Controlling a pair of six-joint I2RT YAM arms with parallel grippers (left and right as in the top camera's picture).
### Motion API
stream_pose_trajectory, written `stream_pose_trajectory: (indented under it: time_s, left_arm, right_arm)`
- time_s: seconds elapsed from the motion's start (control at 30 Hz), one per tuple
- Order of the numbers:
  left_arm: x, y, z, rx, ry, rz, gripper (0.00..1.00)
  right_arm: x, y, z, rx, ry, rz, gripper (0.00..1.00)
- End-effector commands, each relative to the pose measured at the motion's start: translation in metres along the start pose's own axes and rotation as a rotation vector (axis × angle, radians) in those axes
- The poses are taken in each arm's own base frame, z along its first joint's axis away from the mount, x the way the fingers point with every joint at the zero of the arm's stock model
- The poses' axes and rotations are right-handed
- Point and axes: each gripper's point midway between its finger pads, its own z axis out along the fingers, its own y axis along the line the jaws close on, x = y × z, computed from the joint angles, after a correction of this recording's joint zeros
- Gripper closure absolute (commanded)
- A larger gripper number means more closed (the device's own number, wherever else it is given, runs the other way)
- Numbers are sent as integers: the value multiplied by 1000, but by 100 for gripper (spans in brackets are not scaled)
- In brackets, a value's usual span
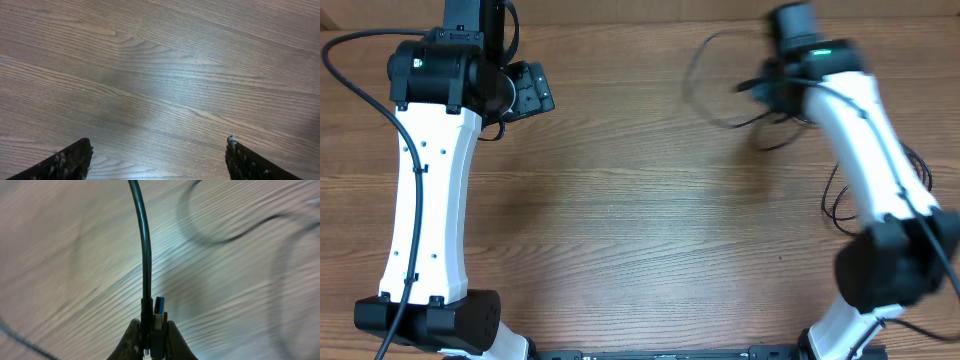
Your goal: Untangle cables
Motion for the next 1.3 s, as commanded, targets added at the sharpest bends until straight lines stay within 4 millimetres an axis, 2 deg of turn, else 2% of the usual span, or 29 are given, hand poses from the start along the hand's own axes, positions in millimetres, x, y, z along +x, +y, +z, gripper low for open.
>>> stream_pose_trajectory:
  time_s: [0.0, 0.13, 0.2, 0.33, 0.4, 0.43, 0.47, 0.53, 0.57, 0.6, 0.7, 0.77, 0.87, 0.93, 1.03, 1.1, 1.17, 1.27]
  left_arm:
    - [0, 0, -1, 6, -3, 11, 15]
    - [-1, 0, -1, 6, -4, 11, 15]
    - [-1, 0, -1, 6, -4, 10, 15]
    - [-1, -1, -1, 7, -5, 10, 15]
    - [-2, -1, -1, 8, -9, 10, 15]
    - [-2, -1, -1, 9, -10, 10, 15]
    - [-2, -1, -1, 9, -10, 10, 15]
    - [-2, -1, -1, 9, -9, 10, 15]
    - [-2, -1, -1, 8, -8, 10, 15]
    - [-2, -1, -1, 8, -8, 10, 15]
    - [-2, -1, -1, 9, -10, 10, 15]
    - [-3, -1, -1, 10, -13, 18, 15]
    - [-7, -10, -1, 45, -28, 81, 12]
    - [-9, -22, -2, 90, -47, 170, 12]
    - [-12, -38, 0, 113, -73, 317, 8]
    - [-7, -40, 6, 89, -59, 408, 2]
    - [3, -28, 13, 20, -3, 428, 0]
    - [33, -10, 22, -43, 159, 349, 0]
  right_arm:
    - [-26, -56, -6, 72, -23, 11, 93]
    - [-32, -124, 5, 161, 29, 145, 93]
    - [-34, -147, 8, 172, 44, 199, 93]
    - [-34, -180, 12, 172, 70, 288, 92]
    - [-34, -189, 12, 176, 74, 310, 92]
    - [-34, -192, 12, 179, 74, 316, 84]
    - [-34, -195, 12, 182, 75, 321, 71]
    - [-34, -195, 12, 185, 77, 322, 29]
    - [-34, -195, 12, 185, 76, 322, 21]
    - [-34, -195, 12, 184, 75, 322, 20]
    - [-33, -177, 13, 102, 95, 286, 17]
    - [-31, -144, 14, -59, 125, 172, 16]
    - [-20, -84, 4, -334, 159, -67, 11]
    - [-11, -56, -2, -416, 164, -187, 7]
    - [4, -24, -6, -445, 168, -333, 0]
    - [13, -10, -5, -402, 168, -393, 0]
    - [20, -6, -2, -315, 170, -391, 0]
    - [30, -5, -2, -233, 195, -332, 0]
